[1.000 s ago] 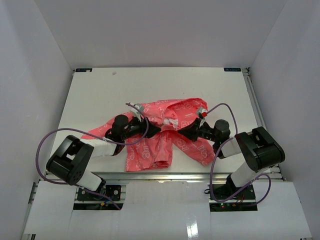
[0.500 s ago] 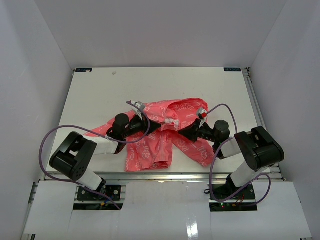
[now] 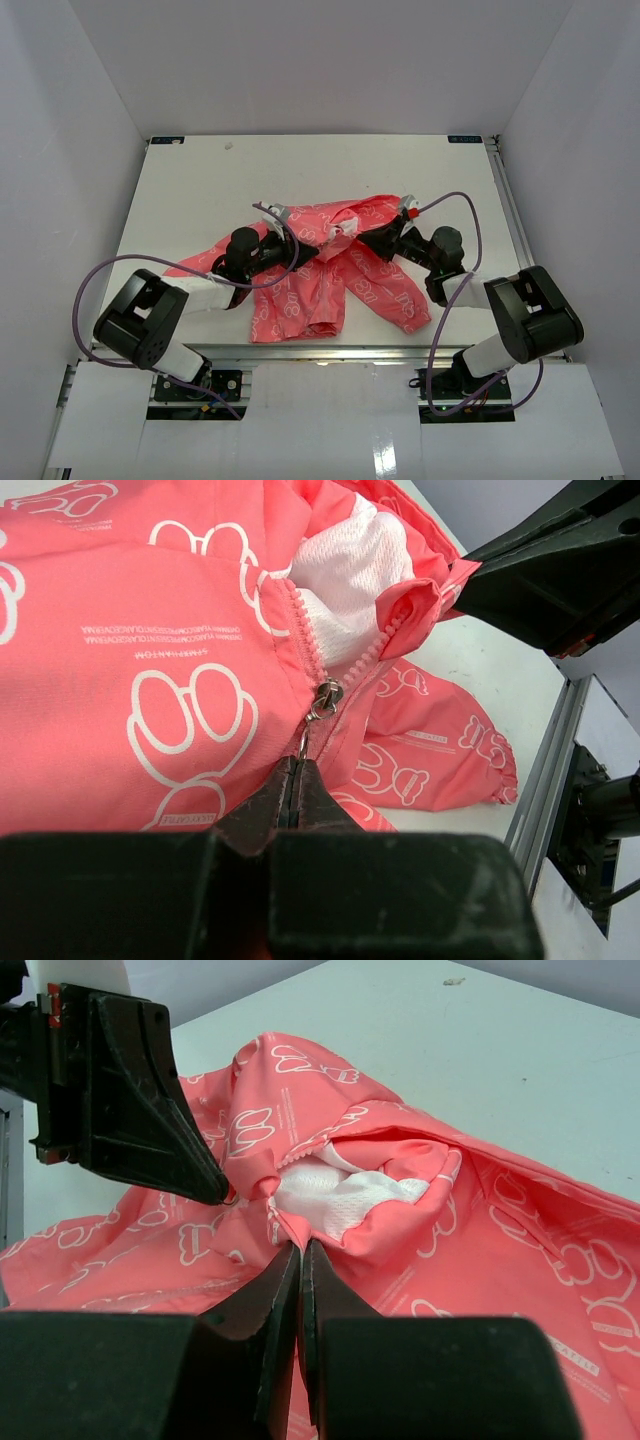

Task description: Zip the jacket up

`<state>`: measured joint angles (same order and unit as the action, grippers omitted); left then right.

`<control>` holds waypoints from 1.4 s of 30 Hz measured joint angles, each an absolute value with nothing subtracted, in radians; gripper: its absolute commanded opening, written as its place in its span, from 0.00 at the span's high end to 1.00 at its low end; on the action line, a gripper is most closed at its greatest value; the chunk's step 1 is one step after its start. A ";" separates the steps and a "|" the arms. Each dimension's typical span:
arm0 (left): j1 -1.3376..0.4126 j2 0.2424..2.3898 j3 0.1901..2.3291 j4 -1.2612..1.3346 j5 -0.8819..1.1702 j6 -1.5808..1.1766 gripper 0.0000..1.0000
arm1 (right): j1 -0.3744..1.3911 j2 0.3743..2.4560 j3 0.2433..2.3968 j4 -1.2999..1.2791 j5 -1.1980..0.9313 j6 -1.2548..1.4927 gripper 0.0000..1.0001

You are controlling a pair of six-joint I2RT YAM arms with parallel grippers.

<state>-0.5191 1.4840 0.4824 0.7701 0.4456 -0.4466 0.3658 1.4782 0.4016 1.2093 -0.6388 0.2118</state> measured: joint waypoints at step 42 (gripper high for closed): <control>-0.516 1.324 0.497 0.602 0.501 -0.424 0.42 | 0.317 1.388 0.568 0.770 -0.482 0.128 0.42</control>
<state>-0.5159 1.3243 0.4975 0.6022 0.5008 -0.4239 0.3172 1.3875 0.5682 0.7699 -0.4817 0.1282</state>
